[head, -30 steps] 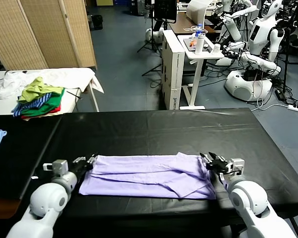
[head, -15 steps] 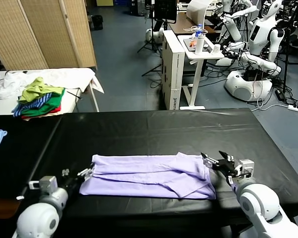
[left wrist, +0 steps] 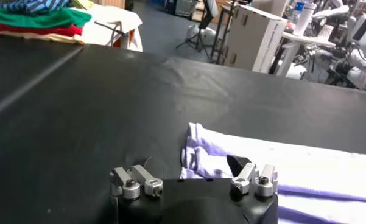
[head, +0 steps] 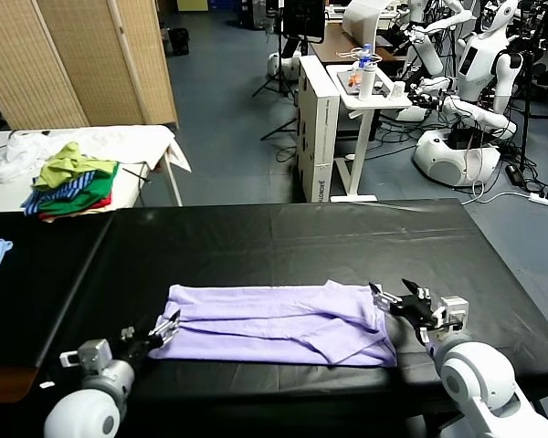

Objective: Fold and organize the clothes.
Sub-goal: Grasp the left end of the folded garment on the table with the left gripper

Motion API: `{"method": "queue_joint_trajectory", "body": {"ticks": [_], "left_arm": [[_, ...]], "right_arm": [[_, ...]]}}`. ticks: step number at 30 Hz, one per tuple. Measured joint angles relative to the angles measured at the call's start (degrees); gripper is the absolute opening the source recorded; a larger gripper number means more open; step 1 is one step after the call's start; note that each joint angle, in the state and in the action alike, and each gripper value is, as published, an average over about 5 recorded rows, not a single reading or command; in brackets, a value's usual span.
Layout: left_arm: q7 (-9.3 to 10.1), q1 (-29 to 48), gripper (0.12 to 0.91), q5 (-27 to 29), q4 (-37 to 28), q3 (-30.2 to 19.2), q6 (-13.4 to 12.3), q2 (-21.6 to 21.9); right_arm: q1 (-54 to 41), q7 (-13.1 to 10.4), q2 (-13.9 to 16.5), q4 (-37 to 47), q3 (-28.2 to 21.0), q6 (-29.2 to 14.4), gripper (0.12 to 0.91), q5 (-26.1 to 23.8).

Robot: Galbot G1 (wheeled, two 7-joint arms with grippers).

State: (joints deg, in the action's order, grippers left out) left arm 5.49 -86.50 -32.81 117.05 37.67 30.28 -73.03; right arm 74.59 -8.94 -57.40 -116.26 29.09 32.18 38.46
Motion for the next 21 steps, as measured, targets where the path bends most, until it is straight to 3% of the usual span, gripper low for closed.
{"method": "queue_joint_trajectory", "body": {"ticks": [7, 12, 15, 21], "left_arm": [[-0.43, 0.09, 0.662, 0.28, -0.74, -0.31, -0.43, -1.61], [-0.54, 0.02, 0.379, -0.55, -0.91, -0.55, -0.40, -2.42], [-0.41, -0.07, 0.248, -1.59, -0.92, -0.61, -0.24, -2.92], [-0.31, -0.06, 0.172, -2.07, -0.77, -0.52, -0.11, -3.25]], "right_arm": [[-0.13, -0.03, -0.16, 0.01, -0.20, -0.05, 0.907, -0.36], [-0.34, 0.00, -0.26, 0.08, -0.38, -0.10, 0.907, -0.73], [-0.41, 0.06, -0.37, 0.10, -0.47, -0.16, 0.907, -1.02], [-0.15, 0.19, -0.53, 0.09, -0.36, -0.48, 0.907, -1.44]]}}
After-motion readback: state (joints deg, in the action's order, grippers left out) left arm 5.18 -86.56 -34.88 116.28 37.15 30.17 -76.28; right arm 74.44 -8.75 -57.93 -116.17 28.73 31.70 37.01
